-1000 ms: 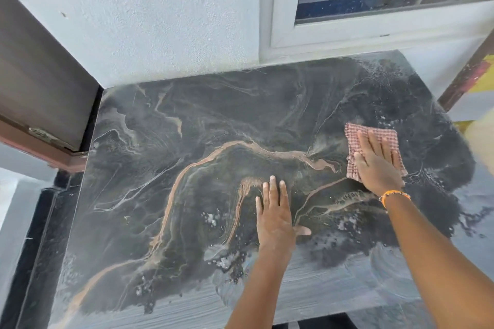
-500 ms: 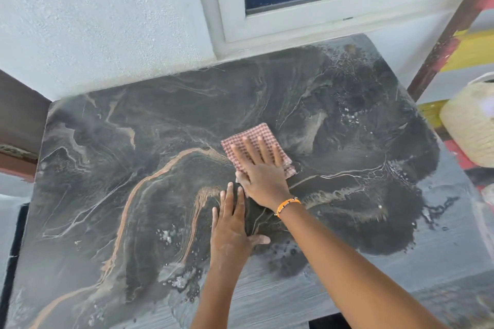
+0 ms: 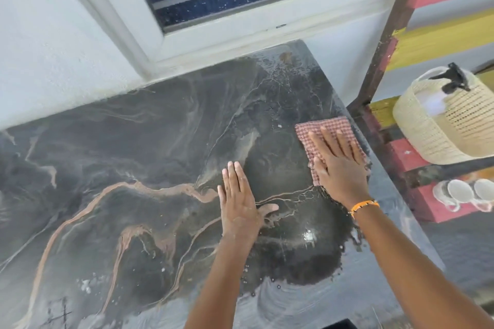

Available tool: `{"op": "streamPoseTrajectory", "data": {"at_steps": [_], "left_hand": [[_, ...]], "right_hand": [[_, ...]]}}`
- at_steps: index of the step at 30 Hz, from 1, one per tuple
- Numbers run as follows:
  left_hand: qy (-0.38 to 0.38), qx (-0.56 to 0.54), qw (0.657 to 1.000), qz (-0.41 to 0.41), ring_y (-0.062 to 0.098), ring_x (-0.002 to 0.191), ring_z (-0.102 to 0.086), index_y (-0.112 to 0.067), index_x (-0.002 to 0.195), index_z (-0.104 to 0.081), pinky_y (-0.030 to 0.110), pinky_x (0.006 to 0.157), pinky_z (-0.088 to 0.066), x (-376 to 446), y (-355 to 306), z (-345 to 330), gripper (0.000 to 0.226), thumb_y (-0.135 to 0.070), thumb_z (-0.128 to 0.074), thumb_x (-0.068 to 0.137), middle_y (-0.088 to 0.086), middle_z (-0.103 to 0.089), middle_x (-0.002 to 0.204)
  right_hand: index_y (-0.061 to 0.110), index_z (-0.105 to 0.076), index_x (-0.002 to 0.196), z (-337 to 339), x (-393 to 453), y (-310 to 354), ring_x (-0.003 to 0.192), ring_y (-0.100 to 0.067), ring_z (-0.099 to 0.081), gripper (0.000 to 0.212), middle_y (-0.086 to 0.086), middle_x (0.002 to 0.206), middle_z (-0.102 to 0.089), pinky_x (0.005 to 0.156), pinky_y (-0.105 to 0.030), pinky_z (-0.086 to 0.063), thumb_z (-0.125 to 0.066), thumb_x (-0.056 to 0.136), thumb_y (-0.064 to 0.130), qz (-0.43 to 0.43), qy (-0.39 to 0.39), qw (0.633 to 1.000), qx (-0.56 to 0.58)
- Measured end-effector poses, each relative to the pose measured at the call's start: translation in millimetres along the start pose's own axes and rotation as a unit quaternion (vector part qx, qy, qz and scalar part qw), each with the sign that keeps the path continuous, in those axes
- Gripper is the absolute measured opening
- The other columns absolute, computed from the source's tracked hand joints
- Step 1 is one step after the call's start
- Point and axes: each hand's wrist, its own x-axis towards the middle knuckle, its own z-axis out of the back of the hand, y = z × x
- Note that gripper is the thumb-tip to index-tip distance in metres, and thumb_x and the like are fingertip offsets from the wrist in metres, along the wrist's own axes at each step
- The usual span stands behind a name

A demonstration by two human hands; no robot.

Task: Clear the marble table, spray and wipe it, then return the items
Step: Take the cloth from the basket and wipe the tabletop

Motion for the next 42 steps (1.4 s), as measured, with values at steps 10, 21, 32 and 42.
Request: {"op": "streamPoseTrajectory", "data": {"at_steps": [10, 21, 32, 42], "left_hand": [[0.007, 0.028, 0.998, 0.058, 0.022, 0.143, 0.019, -0.008, 0.144, 0.019, 0.043, 0.117, 0.000, 21, -7, 1, 0.132, -0.070, -0.061, 0.059, 0.004, 0.025, 0.154], [-0.011, -0.030, 0.996, 0.081, 0.024, 0.142, 0.022, -0.011, 0.145, 0.016, 0.046, 0.115, 0.006, 23, -24, 10, 0.126, -0.066, -0.062, 0.063, 0.005, 0.024, 0.154], [-0.031, -0.016, 0.995, 0.093, 0.029, 0.143, 0.018, -0.005, 0.145, 0.014, 0.047, 0.116, 0.004, 95, -32, 35, 0.127, -0.061, -0.067, 0.065, 0.015, 0.019, 0.155], [0.013, 0.013, 0.991, 0.132, 0.029, 0.145, 0.009, -0.003, 0.146, 0.006, 0.046, 0.116, -0.011, 109, -35, 45, 0.129, -0.057, -0.073, 0.059, 0.018, 0.014, 0.155]], "right_hand": [[0.032, -0.022, 0.147, -12, -11, 79, 0.143, -0.035, -0.020, 0.059, -0.003, 0.157, -0.021, 0.115, -0.052, -0.008, -0.032, 0.089, 0.039, 0.099, -0.012, 0.995, 0.007], [0.040, -0.016, 0.146, 8, 132, 42, 0.146, -0.029, -0.008, 0.066, 0.003, 0.159, -0.012, 0.117, -0.053, -0.002, -0.041, 0.086, 0.054, 0.130, 0.001, 0.991, -0.013], [0.034, -0.002, 0.148, 7, 40, 4, 0.146, -0.033, -0.002, 0.065, -0.004, 0.159, -0.004, 0.117, -0.052, -0.001, -0.017, 0.086, 0.047, 0.075, 0.020, 0.997, -0.023], [0.039, -0.008, 0.148, 4, 202, 145, 0.146, -0.030, 0.007, 0.062, 0.002, 0.160, 0.002, 0.115, -0.051, 0.008, -0.036, 0.093, 0.047, 0.213, 0.078, 0.974, 0.019]]}}
